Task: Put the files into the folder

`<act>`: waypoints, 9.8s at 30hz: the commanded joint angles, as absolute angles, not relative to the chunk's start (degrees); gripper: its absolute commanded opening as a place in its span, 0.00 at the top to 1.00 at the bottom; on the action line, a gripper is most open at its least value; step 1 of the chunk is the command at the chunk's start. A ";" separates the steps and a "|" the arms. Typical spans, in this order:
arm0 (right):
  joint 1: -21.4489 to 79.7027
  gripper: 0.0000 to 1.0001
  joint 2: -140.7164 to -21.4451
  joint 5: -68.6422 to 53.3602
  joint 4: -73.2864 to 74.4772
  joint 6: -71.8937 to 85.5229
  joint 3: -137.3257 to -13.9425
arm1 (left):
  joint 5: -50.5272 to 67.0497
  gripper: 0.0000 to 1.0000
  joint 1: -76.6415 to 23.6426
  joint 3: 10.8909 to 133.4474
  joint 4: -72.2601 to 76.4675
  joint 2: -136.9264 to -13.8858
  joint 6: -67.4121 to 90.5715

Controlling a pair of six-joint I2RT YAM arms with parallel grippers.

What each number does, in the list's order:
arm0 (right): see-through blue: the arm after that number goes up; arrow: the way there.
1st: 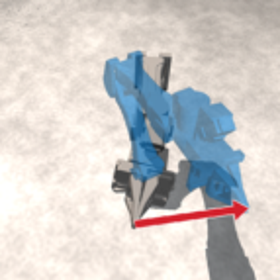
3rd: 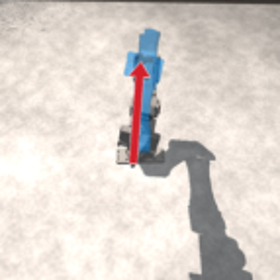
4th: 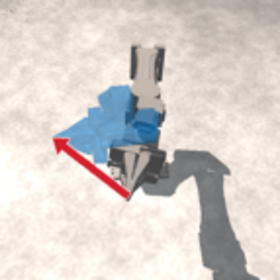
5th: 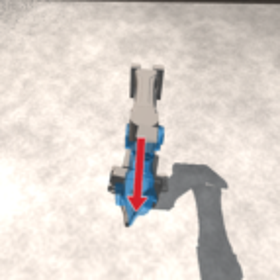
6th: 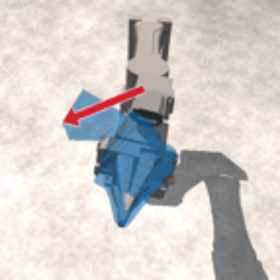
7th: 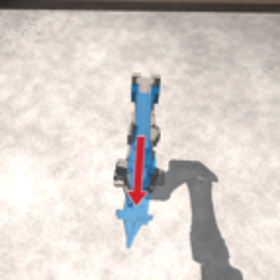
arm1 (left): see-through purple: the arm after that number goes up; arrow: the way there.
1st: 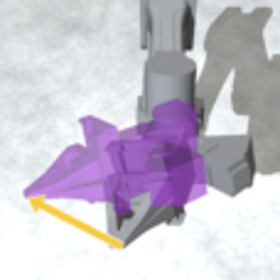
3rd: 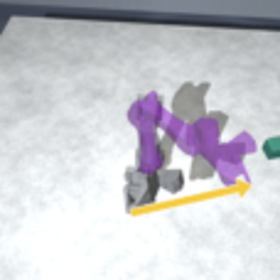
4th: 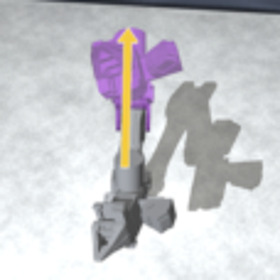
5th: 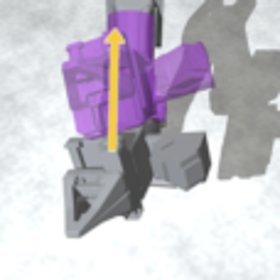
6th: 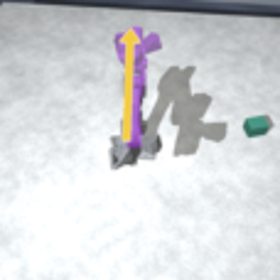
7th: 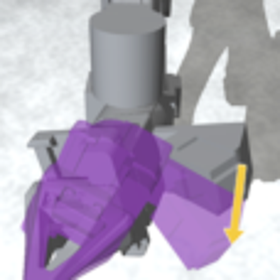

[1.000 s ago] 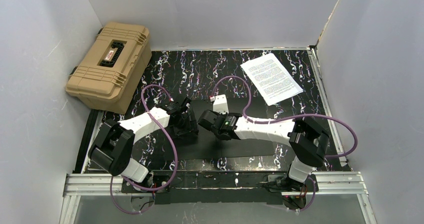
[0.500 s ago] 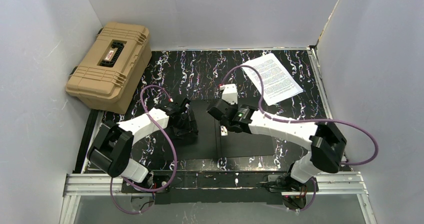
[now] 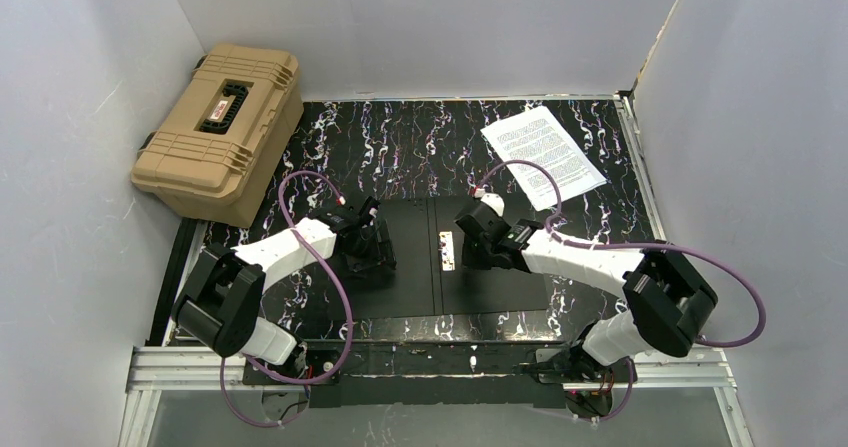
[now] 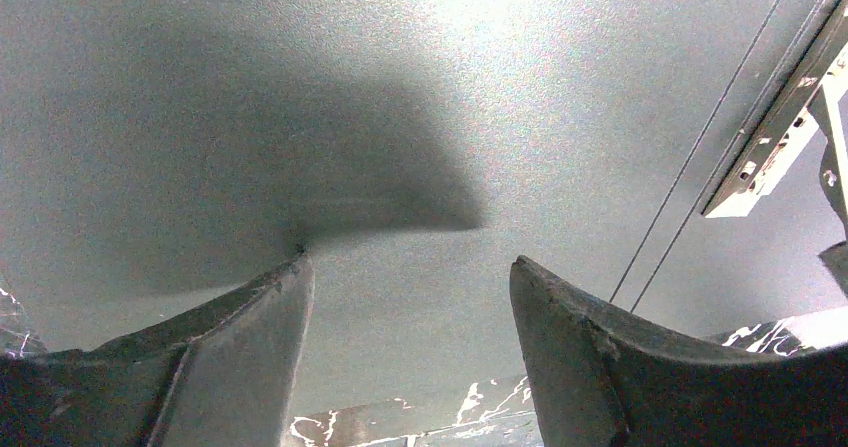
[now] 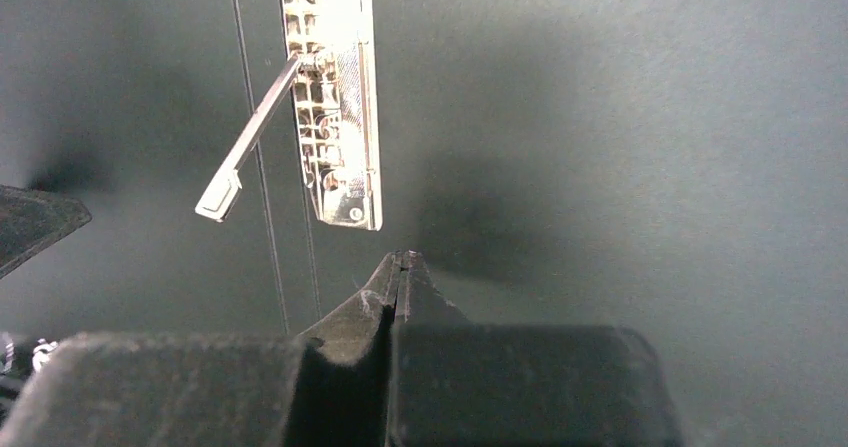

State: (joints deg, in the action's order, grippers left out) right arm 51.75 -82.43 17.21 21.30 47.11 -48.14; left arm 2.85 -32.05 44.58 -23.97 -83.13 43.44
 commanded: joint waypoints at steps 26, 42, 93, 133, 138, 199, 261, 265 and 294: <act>42.35 0.99 -90.42 -11.03 -10.86 60.18 -39.45 | 2.24 0.30 -32.15 42.69 -26.37 -85.24 42.45; 36.69 0.99 -95.48 -14.75 -16.95 60.24 -43.29 | 1.72 0.30 -32.09 42.80 -26.81 -85.68 42.63; 15.32 0.01 -94.67 25.74 14.51 14.93 -72.35 | 8.68 0.18 -32.10 70.01 -40.60 -68.00 34.44; -3.56 0.12 -127.30 15.76 14.44 17.40 -94.06 | 6.74 0.06 -32.08 58.37 -37.48 -54.10 17.78; -3.60 0.24 -127.36 14.08 14.96 17.55 -92.57 | 6.05 0.06 -32.12 58.17 -37.78 -53.44 17.77; 30.53 0.99 -76.20 17.04 6.03 39.17 -56.58 | -5.95 0.02 -32.08 56.11 -37.54 -42.43 29.71; 54.96 0.99 -68.55 36.67 8.67 45.38 -59.83 | 8.43 0.07 -32.08 50.88 -22.93 -37.88 54.05; 55.06 0.99 -68.55 36.76 8.69 45.44 -59.85 | 8.04 0.07 -32.08 51.02 -23.26 -37.36 54.01; 56.79 0.99 -68.01 37.13 7.87 45.32 -59.30 | 4.35 0.09 -32.08 49.92 -23.23 -39.45 53.90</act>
